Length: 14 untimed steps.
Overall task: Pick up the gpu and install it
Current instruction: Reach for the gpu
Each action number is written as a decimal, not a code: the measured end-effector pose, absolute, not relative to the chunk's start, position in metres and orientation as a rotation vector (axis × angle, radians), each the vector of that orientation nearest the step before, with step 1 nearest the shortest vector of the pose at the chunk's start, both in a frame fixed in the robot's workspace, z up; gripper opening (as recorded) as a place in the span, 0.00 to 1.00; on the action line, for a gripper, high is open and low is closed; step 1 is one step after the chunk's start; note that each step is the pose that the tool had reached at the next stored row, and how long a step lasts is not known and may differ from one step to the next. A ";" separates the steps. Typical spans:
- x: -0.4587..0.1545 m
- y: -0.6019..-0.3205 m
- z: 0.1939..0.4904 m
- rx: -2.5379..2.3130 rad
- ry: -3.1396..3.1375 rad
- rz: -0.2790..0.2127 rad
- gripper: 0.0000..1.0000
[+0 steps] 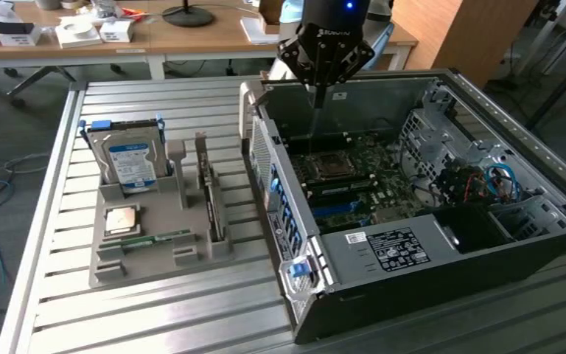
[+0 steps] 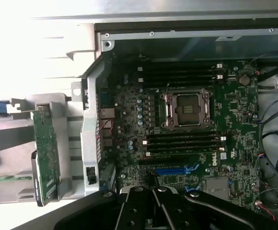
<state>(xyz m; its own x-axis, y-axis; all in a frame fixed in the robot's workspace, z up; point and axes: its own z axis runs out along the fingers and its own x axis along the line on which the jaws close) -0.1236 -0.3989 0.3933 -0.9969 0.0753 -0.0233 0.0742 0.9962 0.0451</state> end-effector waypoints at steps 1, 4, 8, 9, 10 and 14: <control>-0.124 -0.399 0.393 0.117 3.114 0.069 0.11; -0.126 -0.399 0.393 0.117 3.114 0.069 0.11; -0.128 -0.399 0.393 0.117 3.114 0.069 0.11; -0.129 -0.399 0.393 0.117 3.114 0.069 0.11; -0.129 -0.399 0.393 0.117 3.114 0.069 0.11; -0.132 -0.399 0.393 0.117 3.114 0.069 0.11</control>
<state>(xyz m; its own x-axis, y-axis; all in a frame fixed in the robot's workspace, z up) -0.1323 -0.3988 0.3932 -0.9969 0.0753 -0.0233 0.0742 0.9962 0.0451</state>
